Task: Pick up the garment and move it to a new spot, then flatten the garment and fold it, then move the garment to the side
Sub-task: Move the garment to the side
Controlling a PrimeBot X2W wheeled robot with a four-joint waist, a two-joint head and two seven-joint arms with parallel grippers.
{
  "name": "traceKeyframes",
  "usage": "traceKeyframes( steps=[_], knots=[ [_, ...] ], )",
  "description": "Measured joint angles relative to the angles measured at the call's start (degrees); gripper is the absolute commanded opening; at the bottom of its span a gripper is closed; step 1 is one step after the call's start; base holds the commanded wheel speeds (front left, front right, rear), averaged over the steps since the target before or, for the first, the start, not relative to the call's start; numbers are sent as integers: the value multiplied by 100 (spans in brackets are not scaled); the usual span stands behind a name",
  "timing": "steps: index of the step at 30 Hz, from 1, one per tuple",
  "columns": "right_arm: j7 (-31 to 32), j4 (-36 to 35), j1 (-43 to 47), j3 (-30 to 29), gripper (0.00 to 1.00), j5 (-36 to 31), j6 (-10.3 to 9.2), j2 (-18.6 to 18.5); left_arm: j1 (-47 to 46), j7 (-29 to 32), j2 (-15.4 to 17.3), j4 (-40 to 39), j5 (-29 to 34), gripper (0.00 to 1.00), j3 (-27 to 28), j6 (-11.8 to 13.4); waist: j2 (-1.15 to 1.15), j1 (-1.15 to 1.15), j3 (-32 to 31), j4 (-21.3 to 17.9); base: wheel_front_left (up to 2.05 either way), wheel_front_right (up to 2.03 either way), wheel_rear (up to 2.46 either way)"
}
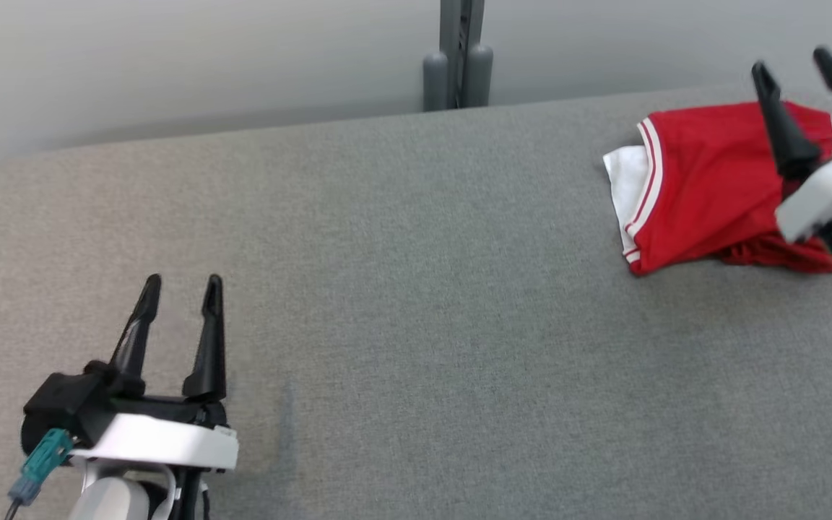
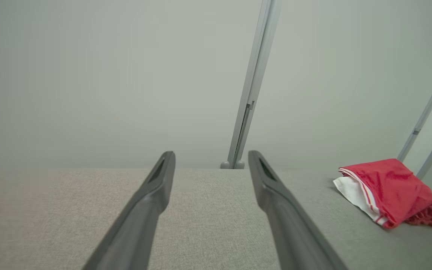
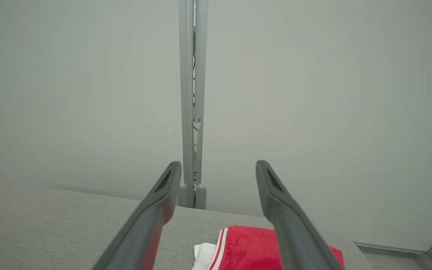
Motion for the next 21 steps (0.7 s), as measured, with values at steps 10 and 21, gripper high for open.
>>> traceKeyframes(
  steps=[10, 21],
  knots=[
    [1, -1147, 2055, -1314, 100, -734, -1, 421, 549, -8, -11, -207, -164, 100, 271, 141, 0, 0, -550, 312, 0, 0, 0],
    [0, -2092, 3813, -2566, 100, -1484, -1, 1088, 1005, -9, -158, -194, 1, 100, 486, 71, 0, 0, -863, 583, 0, 0, 0]
  ],
)
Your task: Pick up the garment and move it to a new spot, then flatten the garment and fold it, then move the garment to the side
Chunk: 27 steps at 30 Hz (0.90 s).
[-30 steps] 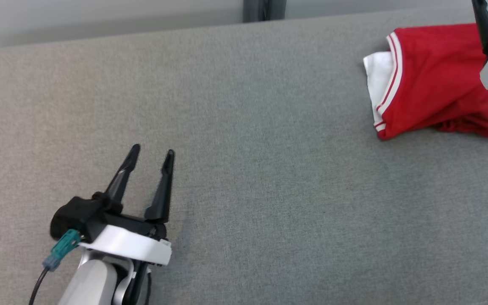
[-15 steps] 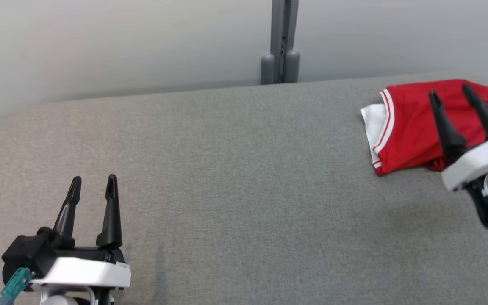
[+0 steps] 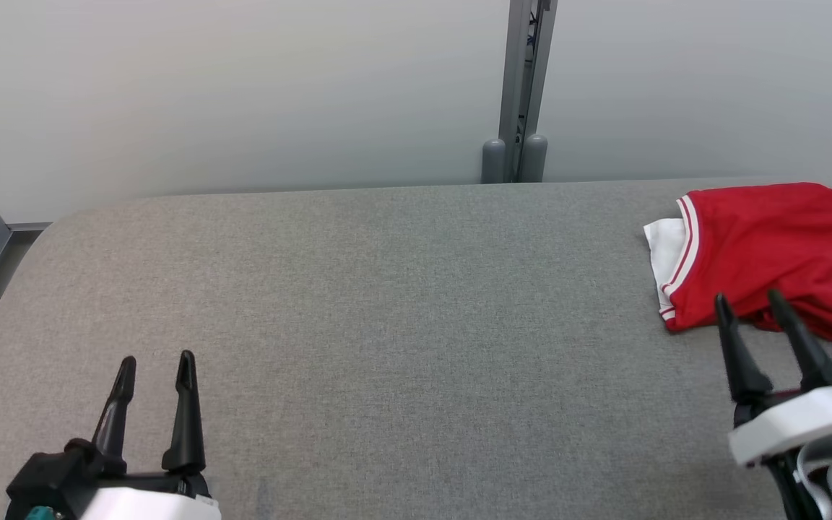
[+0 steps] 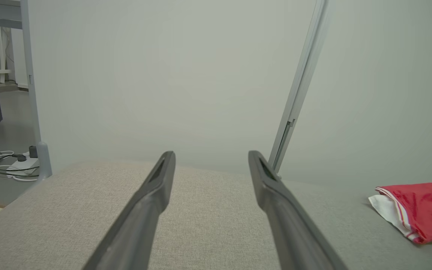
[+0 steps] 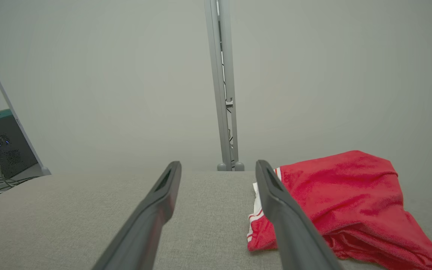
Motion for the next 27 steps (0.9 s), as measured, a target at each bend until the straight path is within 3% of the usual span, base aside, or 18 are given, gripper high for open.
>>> traceKeyframes(
  steps=[7, 13, 27],
  knots=[
    [1, -244, 547, -267, 100, -215, 0, 482, 135, 0, -232, 277, 355, 100, 137, -25, 0, 0, -13, 12, 0, 0, 0],
    [0, -278, 704, -222, 100, -378, 0, 668, 127, 0, -392, 475, 534, 100, 166, -151, 0, 0, 15, -18, 0, 0, 0],
    [0, -172, 694, -145, 100, -525, 0, 733, 48, 0, -505, 613, 789, 100, 256, -346, 0, 0, 27, -7, 0, 0, 0]
  ],
)
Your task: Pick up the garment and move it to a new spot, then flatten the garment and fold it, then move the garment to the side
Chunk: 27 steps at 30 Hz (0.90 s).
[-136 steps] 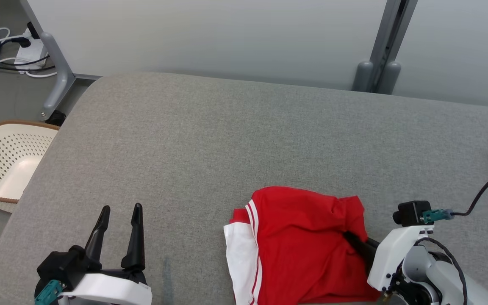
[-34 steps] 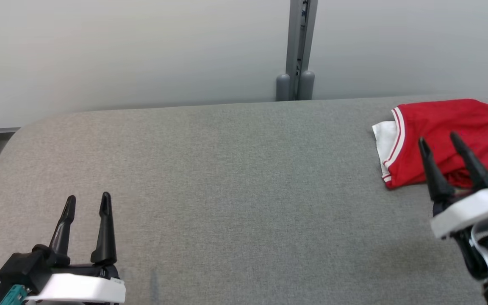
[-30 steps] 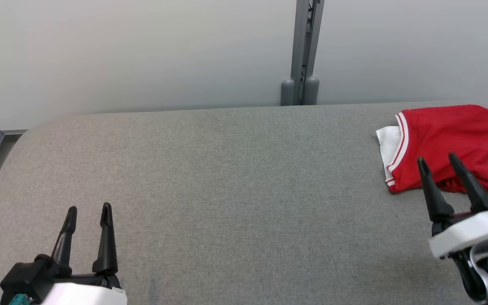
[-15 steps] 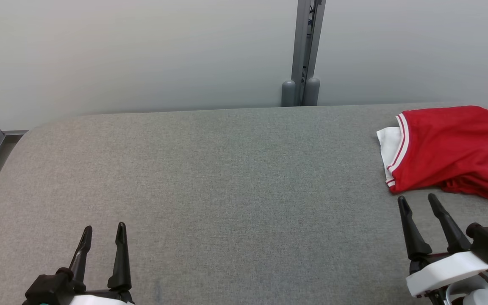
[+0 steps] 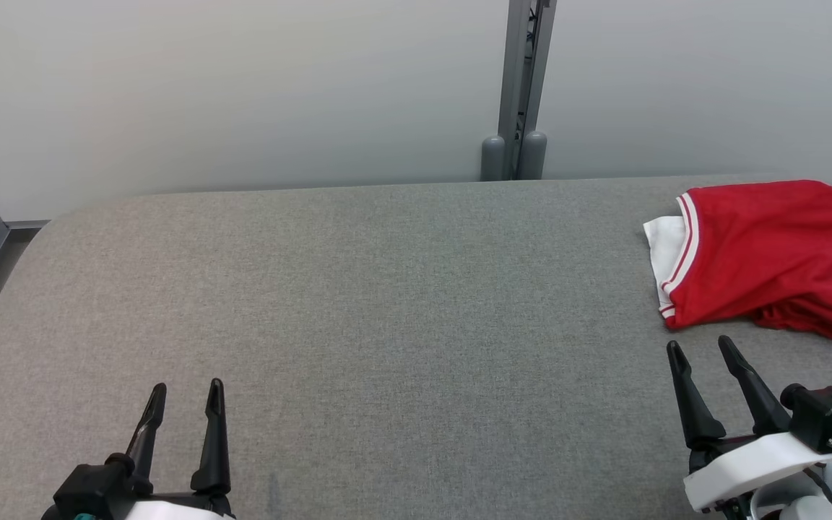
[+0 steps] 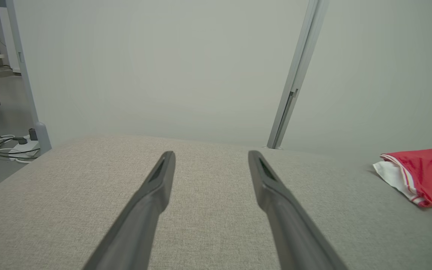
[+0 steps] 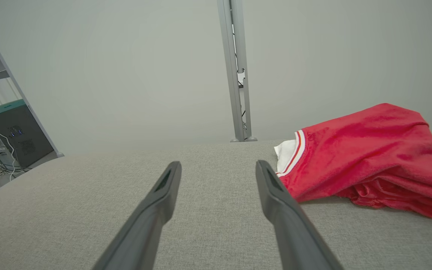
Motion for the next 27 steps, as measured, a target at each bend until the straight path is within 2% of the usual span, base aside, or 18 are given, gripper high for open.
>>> traceKeyframes(
  steps=[16, 17, 21, 27],
  knots=[
    [0, 89, -4, 81, 100, 26, 0, 22, -9, 0, -16, 143, 11, 100, -12, -47, 0, 0, 2, 27, 0, 0, 0],
    [2, 114, 8, 81, 0, 41, 0, 32, 1, 3, -25, 172, -20, 0, -18, -54, 0, 0, 1, 28, 0, 0, 0],
    [43, 261, 188, 103, 0, 120, 0, 127, 126, 76, -78, 379, -110, 0, -21, -54, 0, 0, 2, 28, 0, 0, 0],
    [211, 226, 197, -27, 0, 668, 0, 168, 104, 266, -77, 409, -715, 0, 34, -74, 0, 0, 9, 29, 0, 0, 0]
  ],
)
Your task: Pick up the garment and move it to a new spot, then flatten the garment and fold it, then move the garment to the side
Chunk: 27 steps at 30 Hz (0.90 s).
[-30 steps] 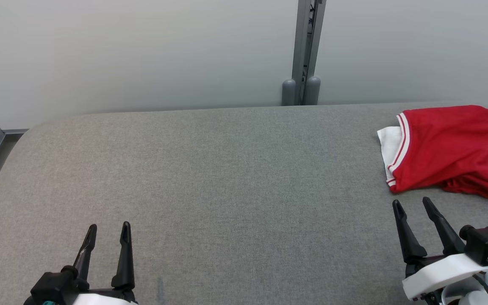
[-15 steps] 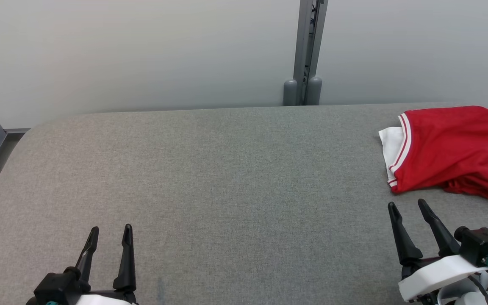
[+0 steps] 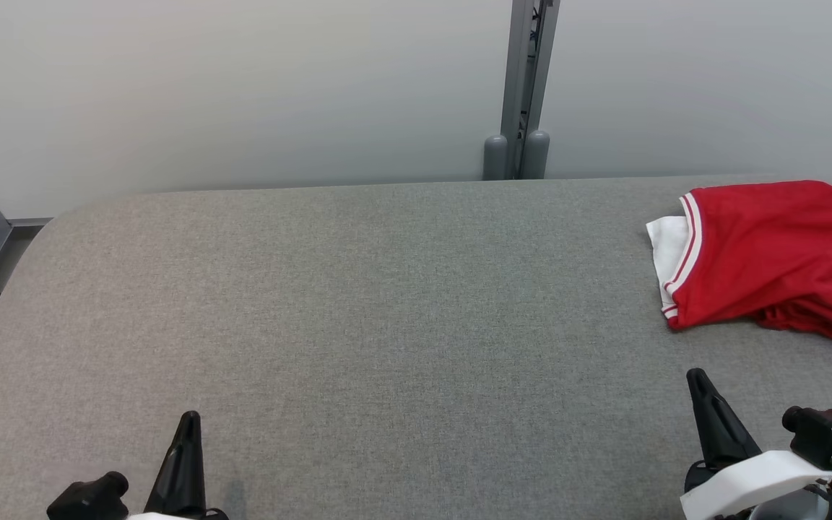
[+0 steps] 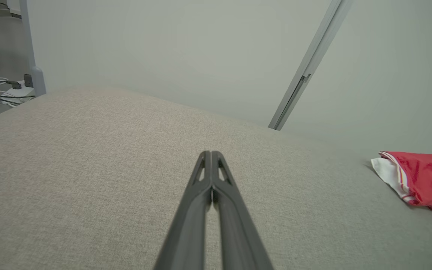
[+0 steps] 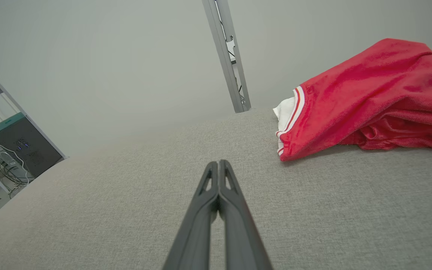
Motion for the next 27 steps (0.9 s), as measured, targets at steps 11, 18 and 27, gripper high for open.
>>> traceKeyframes(
  steps=[11, 18, 27],
  knots=[
    [309, -99, -7, -260, 0, 1026, 0, 110, -147, 285, 2, 0, -1137, 0, 87, -58, 0, 0, 13, 1, 0, 0, 0],
    [477, -177, -18, -388, 0, 1553, -1, 162, -240, 438, 5, 2, -1730, 0, 140, -79, 0, 0, 21, 2, 0, 0, 0],
    [651, -234, -21, -536, 0, 2115, -1, 209, -346, 619, 8, 7, -2360, 0, 191, -124, 0, 0, 30, 2, 0, 0, 0]
  ],
)
